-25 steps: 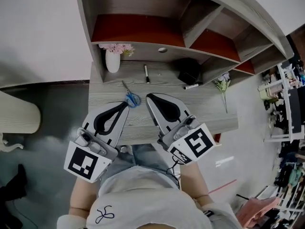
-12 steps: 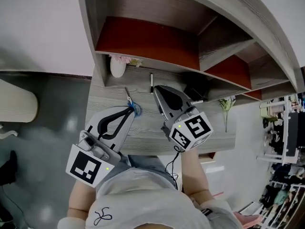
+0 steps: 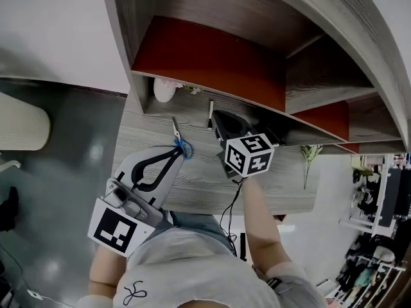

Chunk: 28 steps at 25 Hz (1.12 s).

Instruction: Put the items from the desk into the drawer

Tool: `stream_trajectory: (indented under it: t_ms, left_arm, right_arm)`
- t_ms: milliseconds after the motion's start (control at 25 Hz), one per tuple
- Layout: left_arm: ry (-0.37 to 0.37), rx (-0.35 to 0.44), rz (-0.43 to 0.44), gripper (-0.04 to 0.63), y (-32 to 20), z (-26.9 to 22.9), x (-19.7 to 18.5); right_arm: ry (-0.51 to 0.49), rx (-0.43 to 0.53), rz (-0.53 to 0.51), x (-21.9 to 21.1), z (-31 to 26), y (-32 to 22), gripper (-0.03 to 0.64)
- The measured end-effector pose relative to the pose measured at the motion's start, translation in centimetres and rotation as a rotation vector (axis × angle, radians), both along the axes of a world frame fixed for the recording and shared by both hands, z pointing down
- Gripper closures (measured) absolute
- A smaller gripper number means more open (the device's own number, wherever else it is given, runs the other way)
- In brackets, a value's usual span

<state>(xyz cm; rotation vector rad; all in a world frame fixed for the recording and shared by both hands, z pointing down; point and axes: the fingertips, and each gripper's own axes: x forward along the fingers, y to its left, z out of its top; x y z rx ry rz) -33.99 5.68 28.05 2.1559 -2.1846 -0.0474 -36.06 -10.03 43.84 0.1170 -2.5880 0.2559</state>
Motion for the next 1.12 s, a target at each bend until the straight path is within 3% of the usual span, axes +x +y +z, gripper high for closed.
stream_trajectory:
  t_ms: [320, 720, 960, 1120]
  left_arm:
    - [0.014, -0.020, -0.015, 0.586, 0.3, 0.9, -1.0]
    - [0.034, -0.035, -0.033, 0.586, 0.8, 1.6, -2.1]
    - [0.046, -0.054, -0.063, 0.586, 1.4, 2.5, -2.7]
    - [0.056, -0.050, -0.077, 0.586, 1.4, 2.6, -2.9]
  right_arm:
    - [0.197, -0.094, 0.054, 0.3, 7.4, -1.0, 0.606]
    - [0.339, -0.122, 0.145, 1.3, 12.2, -2.9, 0.578]
    - [0.418, -0.197, 0.197, 2.2, 15.8, -3.4, 0.538]
    - [0.474, -0.127, 0.162, 2.1, 16.1, -3.3, 0.557]
